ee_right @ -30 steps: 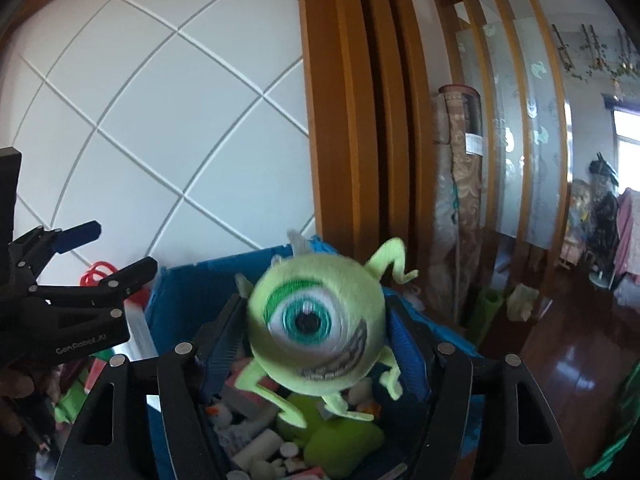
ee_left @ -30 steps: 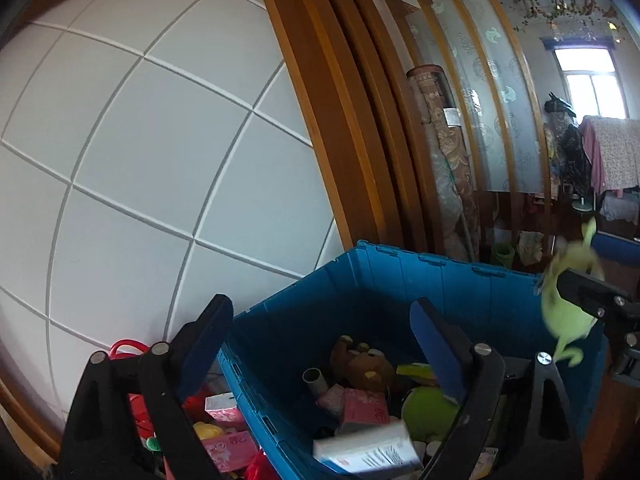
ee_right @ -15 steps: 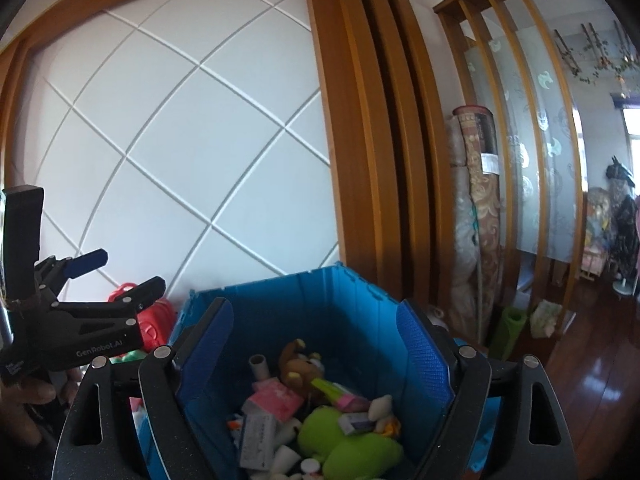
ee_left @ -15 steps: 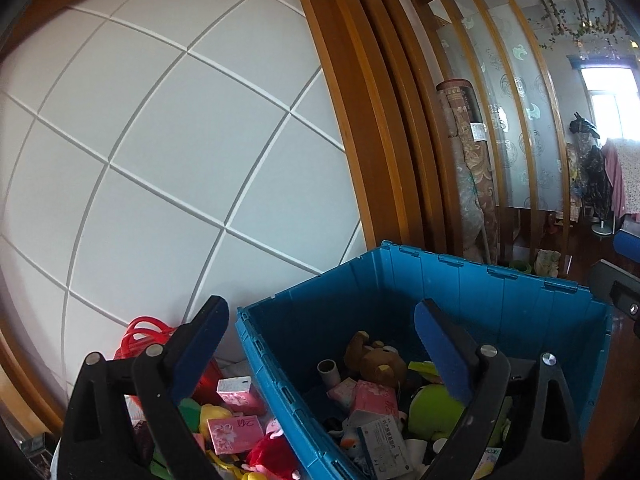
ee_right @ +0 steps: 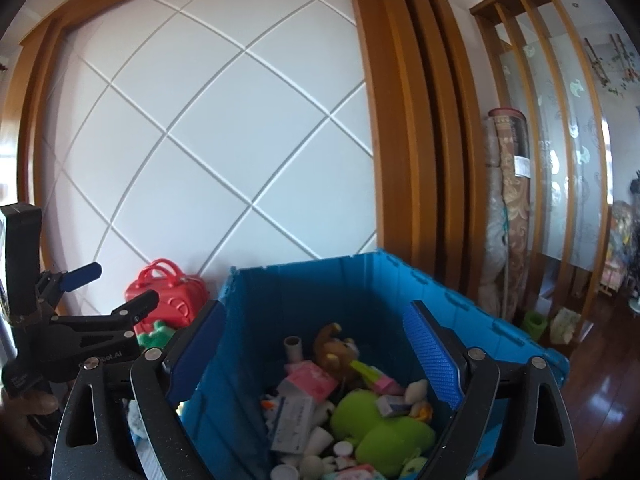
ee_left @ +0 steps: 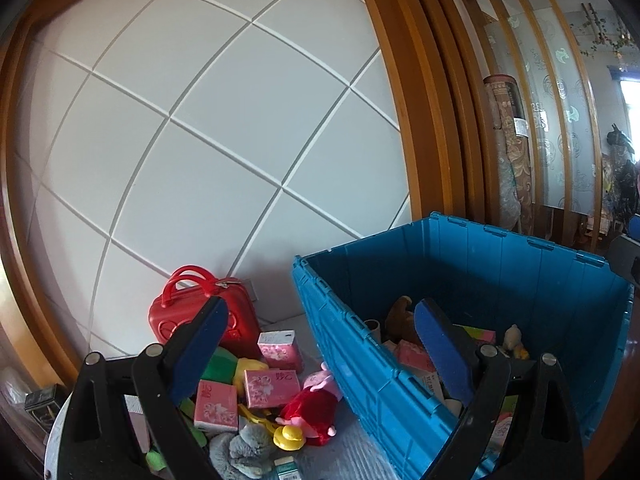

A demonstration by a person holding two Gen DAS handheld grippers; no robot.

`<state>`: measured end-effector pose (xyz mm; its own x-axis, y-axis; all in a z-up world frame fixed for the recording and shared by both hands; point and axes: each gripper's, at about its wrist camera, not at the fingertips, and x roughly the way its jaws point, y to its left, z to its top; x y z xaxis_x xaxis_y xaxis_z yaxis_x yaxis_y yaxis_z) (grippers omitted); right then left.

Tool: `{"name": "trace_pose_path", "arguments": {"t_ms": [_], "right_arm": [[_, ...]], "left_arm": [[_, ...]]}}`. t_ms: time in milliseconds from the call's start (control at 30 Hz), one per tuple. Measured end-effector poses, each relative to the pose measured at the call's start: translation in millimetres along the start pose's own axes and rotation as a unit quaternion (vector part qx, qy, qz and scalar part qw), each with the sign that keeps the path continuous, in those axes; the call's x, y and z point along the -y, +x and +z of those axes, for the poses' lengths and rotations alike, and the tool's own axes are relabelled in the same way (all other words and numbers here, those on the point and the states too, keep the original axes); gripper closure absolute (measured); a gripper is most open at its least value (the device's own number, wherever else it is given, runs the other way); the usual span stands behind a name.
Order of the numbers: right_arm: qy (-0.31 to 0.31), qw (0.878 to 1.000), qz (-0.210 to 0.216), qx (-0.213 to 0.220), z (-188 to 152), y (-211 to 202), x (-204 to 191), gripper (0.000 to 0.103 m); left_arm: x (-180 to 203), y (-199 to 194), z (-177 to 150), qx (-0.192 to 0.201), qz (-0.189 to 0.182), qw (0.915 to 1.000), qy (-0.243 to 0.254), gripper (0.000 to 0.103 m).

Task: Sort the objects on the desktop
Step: 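Return both grippers from the crate to the heap of items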

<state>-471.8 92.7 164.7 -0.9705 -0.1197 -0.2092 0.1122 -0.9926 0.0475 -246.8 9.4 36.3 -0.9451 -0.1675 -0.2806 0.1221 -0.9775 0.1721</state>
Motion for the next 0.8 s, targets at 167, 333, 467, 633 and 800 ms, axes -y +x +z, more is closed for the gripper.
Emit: {"name": "trace_pose_path", "arguments": {"t_ms": [167,333,467,633,800], "right_arm": [[-0.013,1.000,0.023,0.000,-2.2,3.1,-39.5,0.007],[-0.027,0.998,0.049,-0.013,-7.7,14.8,-92.3,0.007],[-0.026,0.997,0.068,-0.022,-16.2,26.5,-138.0,0.003],[-0.019,0.996,0.077,-0.051,-31.6,46.8,-192.4,0.003],[-0.015,0.995,0.071,-0.071,-53.4,56.0,-234.6,0.002]], "left_arm": [[-37.8,-4.8,-18.8,-0.012,0.018,0.9997,-0.007,0.008],[-91.9,-8.8,-48.5,-0.033,0.043,0.9984,-0.019,0.008],[-147.3,-14.4,-77.7,-0.051,0.067,0.9961,-0.026,0.008],[-227.8,-22.2,-120.7,-0.084,0.108,0.9902,-0.027,0.008],[-298.7,-33.3,-158.5,-0.103,0.140,0.9842,-0.035,0.008]]}}
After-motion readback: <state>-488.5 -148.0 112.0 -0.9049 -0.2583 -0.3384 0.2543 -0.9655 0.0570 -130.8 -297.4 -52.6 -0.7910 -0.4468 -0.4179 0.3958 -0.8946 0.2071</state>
